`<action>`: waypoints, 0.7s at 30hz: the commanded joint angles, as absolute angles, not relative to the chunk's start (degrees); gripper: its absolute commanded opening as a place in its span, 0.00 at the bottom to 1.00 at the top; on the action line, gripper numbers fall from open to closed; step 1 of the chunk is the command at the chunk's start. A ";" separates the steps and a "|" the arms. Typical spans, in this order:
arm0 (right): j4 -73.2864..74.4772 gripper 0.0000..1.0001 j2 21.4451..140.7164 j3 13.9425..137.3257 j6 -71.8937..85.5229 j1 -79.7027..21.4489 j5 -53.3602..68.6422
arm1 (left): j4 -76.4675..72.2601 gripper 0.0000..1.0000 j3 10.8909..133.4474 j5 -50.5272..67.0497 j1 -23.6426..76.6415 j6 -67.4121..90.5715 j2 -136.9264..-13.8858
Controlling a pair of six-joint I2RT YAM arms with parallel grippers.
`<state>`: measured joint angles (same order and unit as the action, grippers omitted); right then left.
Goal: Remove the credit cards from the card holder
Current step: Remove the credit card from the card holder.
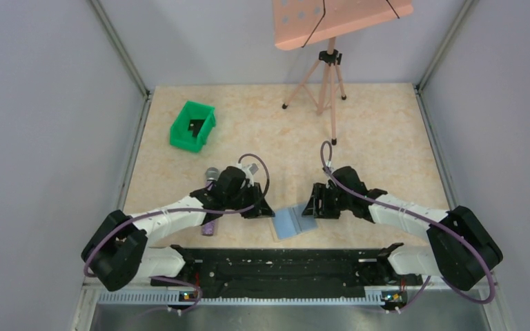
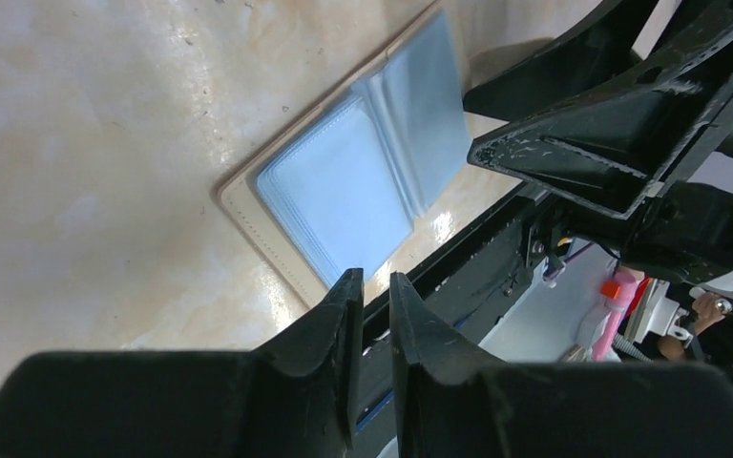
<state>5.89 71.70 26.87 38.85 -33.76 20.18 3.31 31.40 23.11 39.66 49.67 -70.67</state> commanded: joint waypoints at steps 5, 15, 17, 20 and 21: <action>2.70 0.55 72.45 25.50 38.29 -34.23 18.93 | -2.91 0.17 30.30 20.83 43.19 49.98 -76.05; -3.97 0.57 71.79 23.92 42.26 -34.27 24.77 | -3.69 0.13 29.00 18.12 45.94 50.28 -80.46; -5.49 0.57 71.92 23.49 43.70 -34.28 25.55 | -3.74 0.13 29.00 17.81 46.42 50.11 -81.34; -6.96 0.57 71.51 23.19 45.36 -34.23 26.75 | -3.77 0.12 28.92 17.46 46.80 49.92 -82.11; -7.22 0.57 70.94 23.13 45.88 -34.27 27.06 | -3.82 0.12 28.85 17.34 46.88 49.94 -82.25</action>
<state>-2.22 71.77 23.29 42.83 -33.76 24.36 -1.02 29.34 18.90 46.22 50.04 -81.19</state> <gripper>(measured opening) 0.571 0.128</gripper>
